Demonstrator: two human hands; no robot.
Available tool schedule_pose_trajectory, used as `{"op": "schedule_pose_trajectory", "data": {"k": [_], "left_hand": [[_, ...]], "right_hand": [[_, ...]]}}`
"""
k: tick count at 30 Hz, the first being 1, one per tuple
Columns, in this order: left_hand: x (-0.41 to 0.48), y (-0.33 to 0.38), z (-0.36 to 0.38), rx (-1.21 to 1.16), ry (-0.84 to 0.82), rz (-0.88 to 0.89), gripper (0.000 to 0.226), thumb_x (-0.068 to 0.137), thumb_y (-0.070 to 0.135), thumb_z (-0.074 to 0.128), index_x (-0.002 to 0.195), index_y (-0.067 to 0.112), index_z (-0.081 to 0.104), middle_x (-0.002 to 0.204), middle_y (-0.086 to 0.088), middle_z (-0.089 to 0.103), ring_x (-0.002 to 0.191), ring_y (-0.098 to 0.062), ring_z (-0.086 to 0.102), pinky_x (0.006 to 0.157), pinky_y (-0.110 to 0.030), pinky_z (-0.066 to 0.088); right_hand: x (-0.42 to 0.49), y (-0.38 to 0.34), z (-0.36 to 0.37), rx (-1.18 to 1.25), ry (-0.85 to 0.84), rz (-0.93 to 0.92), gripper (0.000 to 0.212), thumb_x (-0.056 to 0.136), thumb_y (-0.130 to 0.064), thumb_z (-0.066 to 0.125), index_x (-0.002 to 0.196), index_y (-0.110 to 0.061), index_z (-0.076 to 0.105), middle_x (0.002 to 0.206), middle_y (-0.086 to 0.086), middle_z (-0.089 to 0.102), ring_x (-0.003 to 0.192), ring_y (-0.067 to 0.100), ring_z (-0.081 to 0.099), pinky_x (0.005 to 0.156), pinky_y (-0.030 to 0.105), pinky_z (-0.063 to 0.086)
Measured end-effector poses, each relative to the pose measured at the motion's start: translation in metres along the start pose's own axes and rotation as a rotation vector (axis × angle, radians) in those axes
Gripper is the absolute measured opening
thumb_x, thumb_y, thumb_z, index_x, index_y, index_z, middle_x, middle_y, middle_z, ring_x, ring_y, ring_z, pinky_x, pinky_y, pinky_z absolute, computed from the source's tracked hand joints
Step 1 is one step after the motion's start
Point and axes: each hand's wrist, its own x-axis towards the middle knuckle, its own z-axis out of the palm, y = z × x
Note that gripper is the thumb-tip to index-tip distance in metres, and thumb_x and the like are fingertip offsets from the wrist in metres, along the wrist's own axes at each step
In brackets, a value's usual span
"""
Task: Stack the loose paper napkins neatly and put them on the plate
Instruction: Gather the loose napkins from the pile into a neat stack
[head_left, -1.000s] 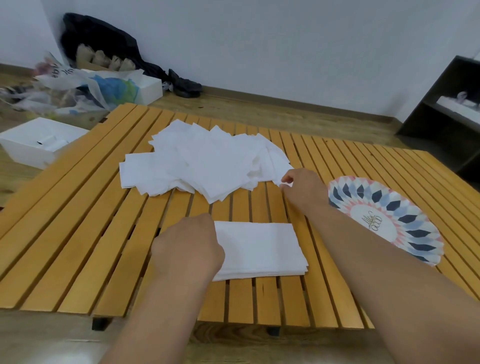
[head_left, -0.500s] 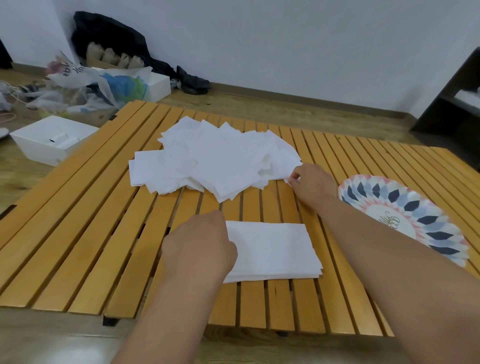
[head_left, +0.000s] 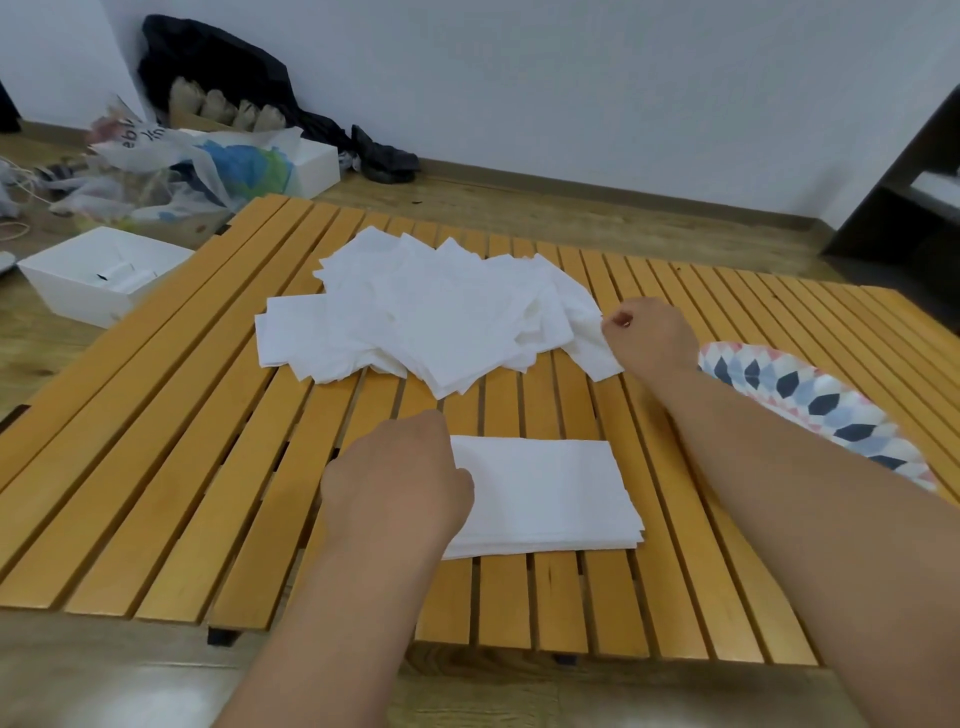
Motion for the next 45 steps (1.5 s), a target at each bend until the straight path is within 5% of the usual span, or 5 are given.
{"op": "schedule_pose_trajectory", "data": {"k": [9,16,21,33,45], "left_hand": [[0.003,0.000,-0.005,-0.122,0.073,-0.008,0.032,0.093,0.038,0.048,0.124,0.030,0.049,0.101,0.010,0.061,0.086,-0.012,0.057,0.057,-0.024,0.040],[-0.003,0.007,-0.018,-0.614,0.145,0.120,0.018,0.091,0.039,0.055,0.108,0.035,0.059,0.090,0.023,0.060,0.083,0.001,0.058,0.066,-0.025,0.049],[-0.011,0.016,-0.023,-1.206,-0.156,0.062,0.023,0.094,0.043,0.049,0.108,0.033,0.064,0.105,0.018,0.065,0.095,0.002,0.061,0.076,-0.025,0.055],[0.002,0.011,-0.009,-1.161,-0.106,-0.081,0.011,0.081,0.017,0.073,0.088,0.025,0.069,0.098,-0.003,0.070,0.096,-0.019,0.065,0.079,-0.041,0.057],[0.012,0.008,0.018,-0.860,-0.005,-0.117,0.006,0.082,0.024,0.073,0.080,0.027,0.068,0.083,0.000,0.068,0.078,-0.019,0.067,0.070,-0.045,0.059]], "right_hand": [[-0.005,-0.037,-0.111,0.638,0.129,0.140,0.015,0.090,-0.017,0.054,0.085,-0.005,0.063,0.077,0.002,0.059,0.074,0.015,0.054,0.068,0.027,0.047],[-0.103,-0.058,-0.163,1.155,-0.291,0.228,0.016,0.092,-0.018,0.048,0.084,-0.010,0.059,0.088,0.008,0.063,0.082,0.023,0.060,0.073,0.035,0.050],[-0.149,-0.053,-0.139,1.421,-0.550,0.375,0.013,0.083,-0.021,0.053,0.083,-0.008,0.055,0.081,0.006,0.058,0.075,0.018,0.057,0.065,0.032,0.045],[-0.152,-0.035,-0.094,1.161,-0.660,0.471,0.034,0.092,-0.033,0.058,0.114,-0.007,0.060,0.105,0.013,0.072,0.087,0.026,0.066,0.075,0.039,0.052],[-0.152,-0.029,-0.066,0.754,-0.518,0.306,0.012,0.089,-0.023,0.064,0.098,-0.016,0.061,0.087,-0.001,0.074,0.081,0.009,0.067,0.063,0.024,0.054]]}}
